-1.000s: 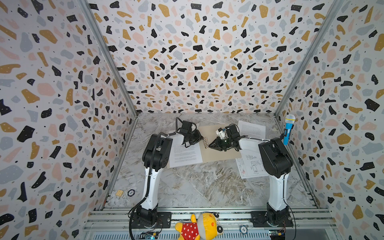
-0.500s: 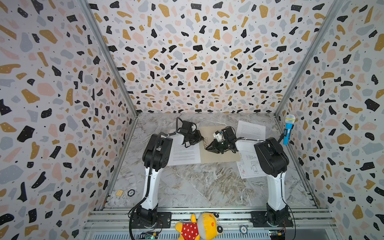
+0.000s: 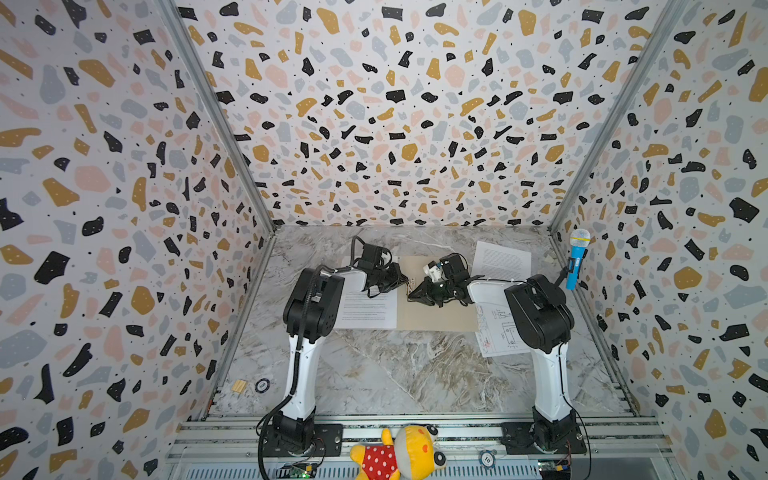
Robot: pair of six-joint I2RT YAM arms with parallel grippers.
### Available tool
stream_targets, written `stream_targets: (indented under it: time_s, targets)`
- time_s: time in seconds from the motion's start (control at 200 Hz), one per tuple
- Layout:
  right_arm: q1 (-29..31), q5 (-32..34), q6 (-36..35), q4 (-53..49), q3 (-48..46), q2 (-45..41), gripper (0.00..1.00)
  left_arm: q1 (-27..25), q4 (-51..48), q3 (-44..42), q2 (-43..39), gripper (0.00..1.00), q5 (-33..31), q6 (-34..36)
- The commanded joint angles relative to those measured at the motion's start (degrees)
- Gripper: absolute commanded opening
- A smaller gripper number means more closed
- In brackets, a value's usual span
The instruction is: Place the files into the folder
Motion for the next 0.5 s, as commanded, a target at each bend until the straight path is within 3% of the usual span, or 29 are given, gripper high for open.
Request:
stream_targets:
  time_s: [0.0,0.496]
  targets:
    - [0.38,1.15,0.78,0.25,1.49,0.57,0.16,1.18,-2.78,-1.83,-1.32,0.07,-0.02,1.15]
    - [1.70,1.24,2.43,1.29,2.54,2.28,0.17,2.19,-1.51,-4.70,-2.76,0.07,-0.85,-0.04]
